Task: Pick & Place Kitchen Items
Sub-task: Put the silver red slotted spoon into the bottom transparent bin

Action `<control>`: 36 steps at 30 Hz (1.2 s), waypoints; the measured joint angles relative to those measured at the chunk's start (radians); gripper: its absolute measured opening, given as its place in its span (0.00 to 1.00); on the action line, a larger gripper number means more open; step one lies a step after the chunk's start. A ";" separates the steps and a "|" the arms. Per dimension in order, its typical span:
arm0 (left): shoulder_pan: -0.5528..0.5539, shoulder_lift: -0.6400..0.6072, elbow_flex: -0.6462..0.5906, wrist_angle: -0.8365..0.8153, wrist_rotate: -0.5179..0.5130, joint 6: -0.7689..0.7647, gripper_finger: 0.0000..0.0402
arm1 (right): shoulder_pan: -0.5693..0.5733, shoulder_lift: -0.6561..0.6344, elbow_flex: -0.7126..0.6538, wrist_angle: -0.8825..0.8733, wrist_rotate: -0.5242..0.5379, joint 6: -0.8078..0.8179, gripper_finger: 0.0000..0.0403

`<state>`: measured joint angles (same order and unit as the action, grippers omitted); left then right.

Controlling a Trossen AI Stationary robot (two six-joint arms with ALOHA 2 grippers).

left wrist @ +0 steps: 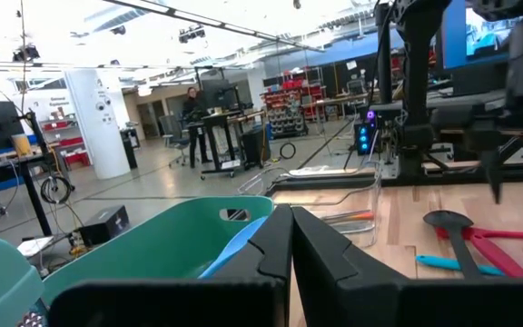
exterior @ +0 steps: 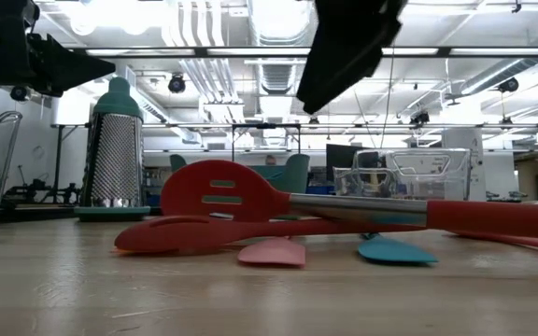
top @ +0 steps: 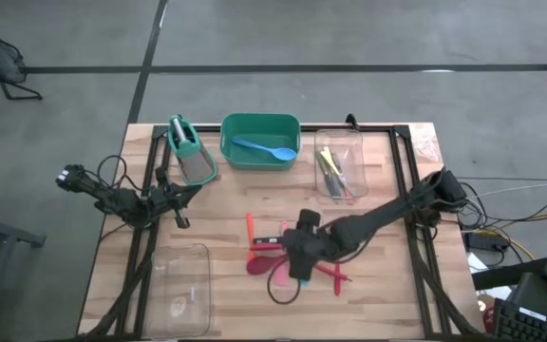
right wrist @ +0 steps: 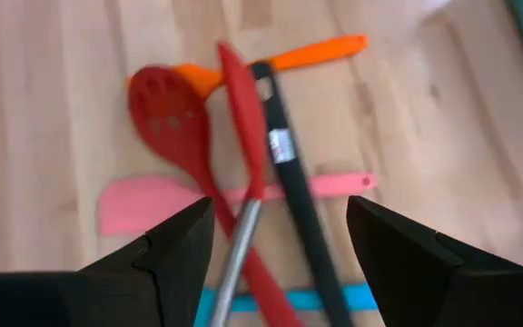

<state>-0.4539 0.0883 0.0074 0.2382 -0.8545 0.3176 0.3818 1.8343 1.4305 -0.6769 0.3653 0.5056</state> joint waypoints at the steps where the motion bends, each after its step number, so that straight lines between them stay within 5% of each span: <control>1: 0.000 0.000 0.000 0.000 0.000 0.000 0.03 | 0.005 0.000 -0.006 0.011 0.000 0.012 0.59; 11: 0.000 0.000 0.000 0.000 0.000 0.000 0.03 | 0.021 0.000 -0.138 0.158 0.000 0.095 0.54; 36: 0.000 0.000 0.000 0.000 0.000 0.000 0.03 | 0.046 0.000 -0.293 0.328 0.001 0.196 0.61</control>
<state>-0.4540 0.0883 0.0071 0.2379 -0.8547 0.3176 0.4279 1.8343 1.1370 -0.3487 0.3664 0.7011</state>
